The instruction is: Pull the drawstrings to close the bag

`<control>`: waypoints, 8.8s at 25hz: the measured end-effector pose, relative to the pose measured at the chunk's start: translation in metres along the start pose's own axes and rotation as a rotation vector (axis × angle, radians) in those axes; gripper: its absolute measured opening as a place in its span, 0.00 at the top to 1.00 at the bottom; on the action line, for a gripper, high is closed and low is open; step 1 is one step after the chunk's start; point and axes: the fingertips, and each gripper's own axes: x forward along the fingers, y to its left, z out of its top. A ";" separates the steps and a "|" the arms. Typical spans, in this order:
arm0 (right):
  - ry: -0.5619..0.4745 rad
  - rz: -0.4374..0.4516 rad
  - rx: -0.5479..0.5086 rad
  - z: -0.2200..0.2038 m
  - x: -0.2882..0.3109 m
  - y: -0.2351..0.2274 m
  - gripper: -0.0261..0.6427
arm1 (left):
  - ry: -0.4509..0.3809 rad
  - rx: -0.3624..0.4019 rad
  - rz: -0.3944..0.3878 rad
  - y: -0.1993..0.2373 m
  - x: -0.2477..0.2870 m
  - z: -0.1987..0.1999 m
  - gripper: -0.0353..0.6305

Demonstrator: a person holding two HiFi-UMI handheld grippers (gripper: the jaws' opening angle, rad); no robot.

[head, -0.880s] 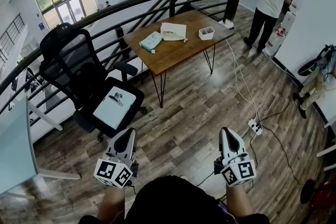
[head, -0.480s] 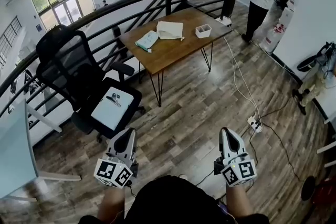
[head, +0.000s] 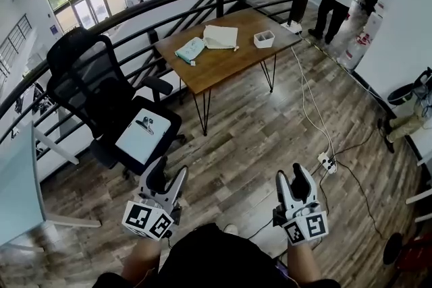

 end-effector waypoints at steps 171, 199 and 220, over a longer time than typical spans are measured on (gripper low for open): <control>0.757 0.434 -0.492 -0.303 0.794 -0.242 0.66 | 0.247 -0.054 0.173 0.379 0.598 -0.080 0.36; 0.814 0.418 -0.640 -0.326 0.795 -0.238 0.91 | 0.384 -0.087 0.178 0.377 0.588 -0.130 0.57; 0.745 0.484 -0.520 -0.287 0.723 -0.215 0.92 | 0.676 0.011 -0.209 0.348 0.644 -0.244 0.58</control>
